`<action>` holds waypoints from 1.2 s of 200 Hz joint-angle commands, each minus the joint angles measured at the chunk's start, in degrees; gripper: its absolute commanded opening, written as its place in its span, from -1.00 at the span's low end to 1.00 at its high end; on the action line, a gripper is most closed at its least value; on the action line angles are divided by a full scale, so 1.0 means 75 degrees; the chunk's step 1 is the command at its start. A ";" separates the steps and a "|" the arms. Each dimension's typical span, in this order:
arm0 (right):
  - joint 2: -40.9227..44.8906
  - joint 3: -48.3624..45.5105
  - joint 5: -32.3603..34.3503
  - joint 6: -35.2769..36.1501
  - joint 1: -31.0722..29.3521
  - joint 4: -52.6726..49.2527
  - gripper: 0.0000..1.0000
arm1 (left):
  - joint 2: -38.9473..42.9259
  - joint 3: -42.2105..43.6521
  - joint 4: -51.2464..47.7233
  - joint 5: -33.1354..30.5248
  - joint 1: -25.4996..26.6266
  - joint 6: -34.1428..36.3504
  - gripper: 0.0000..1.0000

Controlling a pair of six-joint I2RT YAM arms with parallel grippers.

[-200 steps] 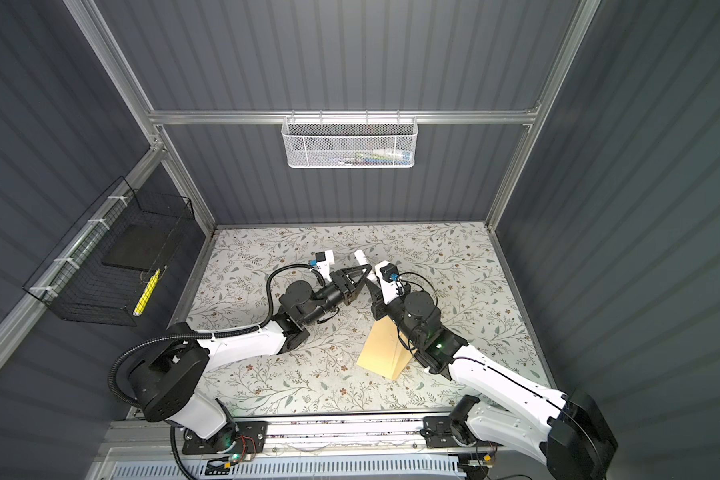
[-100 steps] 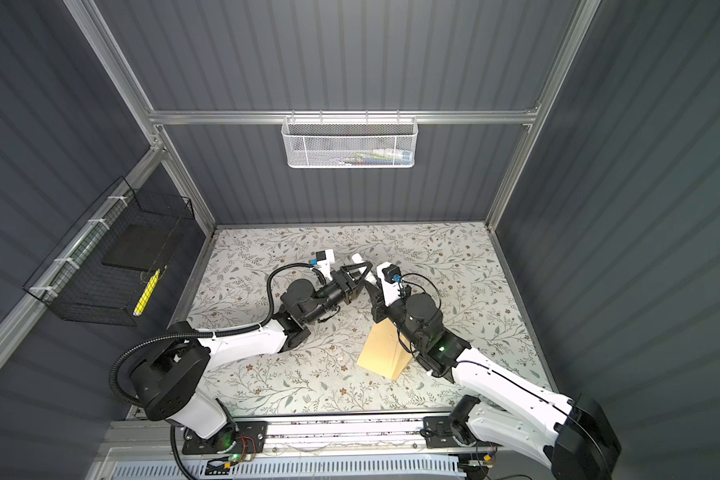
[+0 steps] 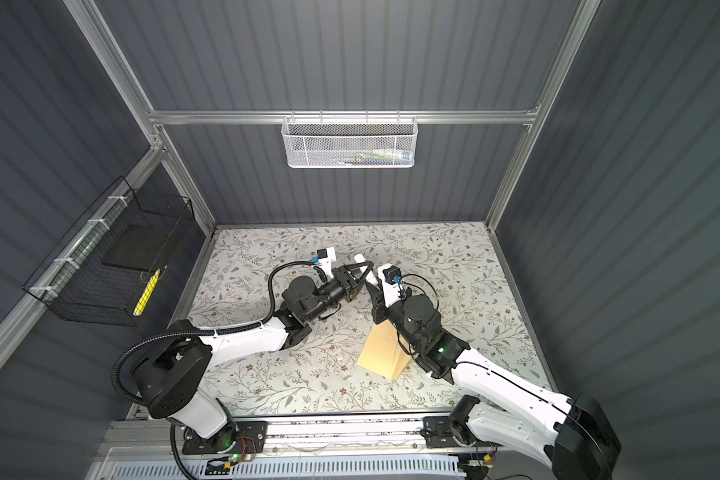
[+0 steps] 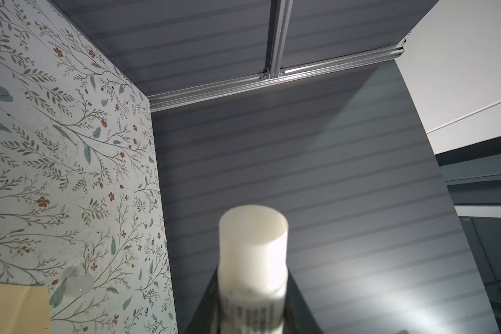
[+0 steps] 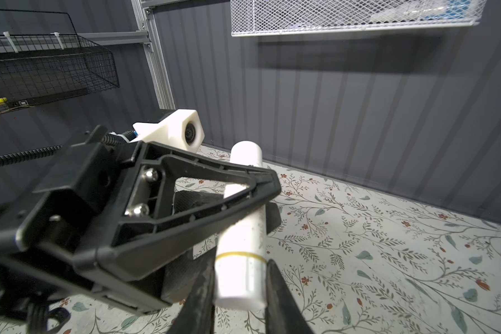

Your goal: Place the letter into the envelope and seal it

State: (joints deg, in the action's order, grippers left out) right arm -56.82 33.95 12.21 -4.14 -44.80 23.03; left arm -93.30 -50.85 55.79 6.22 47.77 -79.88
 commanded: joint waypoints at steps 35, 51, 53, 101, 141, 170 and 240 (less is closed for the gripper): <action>0.1043 0.0149 0.0061 -0.1017 -0.0020 -0.1383 0.80 | 0.0647 -0.0934 -0.2929 0.0906 -0.0170 0.2916 -1.00; 0.1509 0.0402 0.0040 -0.1579 0.0108 -0.2311 0.98 | 0.0982 -0.1295 -0.4266 0.1080 -0.0176 0.4298 -1.00; 0.1568 0.0437 0.0020 -0.1651 0.0135 -0.2435 0.98 | 0.1012 -0.1318 -0.4384 0.1098 -0.0171 0.4457 -1.00; 0.2392 0.1590 -0.1959 -0.3430 0.1669 -0.4967 0.98 | 0.1437 -0.2171 -0.7677 0.1539 -0.0158 0.8332 -1.00; 0.1774 0.3020 -0.3807 -0.4020 0.2770 -0.6474 0.98 | 0.1880 -0.1931 -0.8542 0.1151 -0.0089 1.0516 -1.00; 0.0901 0.3902 -0.5164 -0.4066 0.3031 -0.7220 0.98 | 0.2166 -0.1753 -0.8699 0.1108 -0.0026 1.1536 -1.00; -0.0331 0.4303 -0.7071 -0.3413 0.3031 -0.7998 0.98 | 0.2474 -0.1622 -0.9429 0.1433 0.0030 1.3445 -1.00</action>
State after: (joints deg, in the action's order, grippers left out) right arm -58.54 65.01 -34.26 -31.46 -22.22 -33.61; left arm -76.73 -63.66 -12.05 15.49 47.70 13.04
